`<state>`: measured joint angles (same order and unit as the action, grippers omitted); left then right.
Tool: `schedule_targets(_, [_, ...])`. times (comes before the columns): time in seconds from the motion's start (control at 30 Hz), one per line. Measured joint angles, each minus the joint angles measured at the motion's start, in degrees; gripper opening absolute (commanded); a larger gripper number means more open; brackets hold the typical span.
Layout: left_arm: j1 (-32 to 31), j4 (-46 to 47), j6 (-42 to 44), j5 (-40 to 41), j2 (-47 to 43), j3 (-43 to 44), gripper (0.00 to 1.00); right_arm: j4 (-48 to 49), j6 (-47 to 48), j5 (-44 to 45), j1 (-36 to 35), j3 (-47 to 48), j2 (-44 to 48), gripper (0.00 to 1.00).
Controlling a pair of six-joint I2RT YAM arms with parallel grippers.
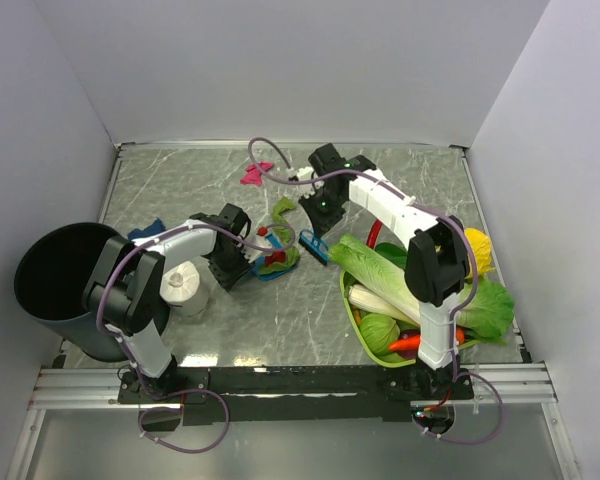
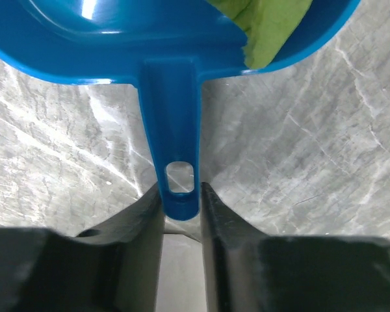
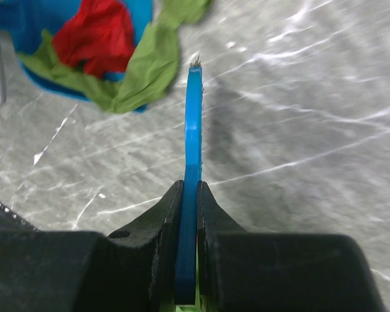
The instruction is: Sweep away the paper scraps from the table
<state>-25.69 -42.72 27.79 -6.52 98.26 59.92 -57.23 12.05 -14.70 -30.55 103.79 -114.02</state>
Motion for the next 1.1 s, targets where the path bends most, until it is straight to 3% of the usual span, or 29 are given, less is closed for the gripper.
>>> schedule_targets(0.17, [0.0, 0.0, 0.0, 0.1, -0.2, -0.1, 0.16, -1.2, -0.1, -1.5, -1.8, -2.2, 0.0, 0.00])
schedule_targets(0.3, [0.0, -0.7, -0.2, 0.1, -0.2, 0.2, 0.01, -1.6, 0.0, -2.3, -2.9, -1.5, -0.3, 0.00])
schedule_targets(0.77, [0.0, -2.3, -0.5, 0.2, -0.3, 2.3, 0.01, -1.6, 0.8, -3.3, -5.0, 2.9, -1.4, 0.00])
schedule_targets(1.1, [1.5, -1.2, 0.0, -0.2, -4.1, -1.6, 0.01, -2.3, 3.7, -2.3, 0.2, 6.4, -1.3, 0.00])
